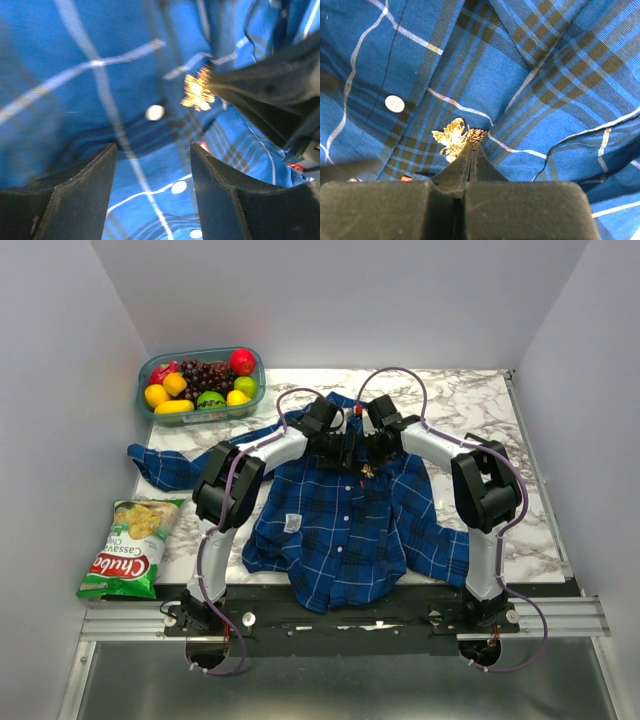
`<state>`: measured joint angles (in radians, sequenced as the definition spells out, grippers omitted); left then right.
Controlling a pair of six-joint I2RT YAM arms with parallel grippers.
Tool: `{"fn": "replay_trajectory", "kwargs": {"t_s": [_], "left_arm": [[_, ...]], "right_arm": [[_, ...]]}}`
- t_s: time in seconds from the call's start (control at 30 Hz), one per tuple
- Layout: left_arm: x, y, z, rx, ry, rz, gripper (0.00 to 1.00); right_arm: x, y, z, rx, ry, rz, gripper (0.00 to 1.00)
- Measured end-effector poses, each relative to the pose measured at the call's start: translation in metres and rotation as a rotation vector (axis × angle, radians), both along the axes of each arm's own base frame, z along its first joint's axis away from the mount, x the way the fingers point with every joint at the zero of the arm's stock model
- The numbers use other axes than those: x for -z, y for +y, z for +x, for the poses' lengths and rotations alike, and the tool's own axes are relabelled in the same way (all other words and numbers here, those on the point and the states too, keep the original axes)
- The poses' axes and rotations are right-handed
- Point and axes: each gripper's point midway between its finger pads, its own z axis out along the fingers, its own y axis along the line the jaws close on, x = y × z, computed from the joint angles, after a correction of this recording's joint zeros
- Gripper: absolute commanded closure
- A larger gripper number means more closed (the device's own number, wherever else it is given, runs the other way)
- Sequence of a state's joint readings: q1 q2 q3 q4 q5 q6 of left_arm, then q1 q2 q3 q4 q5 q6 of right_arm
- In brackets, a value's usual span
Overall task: Pin the brooch onto the clothing
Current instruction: Pin the brooch onto the flattened clothing.
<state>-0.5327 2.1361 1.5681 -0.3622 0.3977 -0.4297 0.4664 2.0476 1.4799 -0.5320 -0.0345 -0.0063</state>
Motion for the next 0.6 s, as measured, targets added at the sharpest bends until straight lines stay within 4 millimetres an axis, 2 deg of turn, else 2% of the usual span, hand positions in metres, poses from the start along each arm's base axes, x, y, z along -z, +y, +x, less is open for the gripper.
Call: {"fn": "replay_trajectory", "kwargs": {"t_s": [0.1,0.23,0.53,0.6], "left_arm": [[0.005,-0.011,-0.008,0.027,0.012,0.014,0.3],[0.005,-0.016,-0.009,0.034,0.021,0.0,0.3],[0.006,-0.026,-0.005,0.019,0.025,-0.056,0.4],[0.007,-0.029,-0.004,0.017,0.022,-0.062,0.47]], "right_arm": [[0.0,-0.002,-0.001,0.044,0.014,0.011,0.99],[0.001,-0.002,-0.001,0.072,0.018,0.022,1.0],[0.001,0.0,-0.003,0.108,0.01,0.048,1.0],[0.001,0.0,-0.004,0.113,0.007,0.054,1.0]]}}
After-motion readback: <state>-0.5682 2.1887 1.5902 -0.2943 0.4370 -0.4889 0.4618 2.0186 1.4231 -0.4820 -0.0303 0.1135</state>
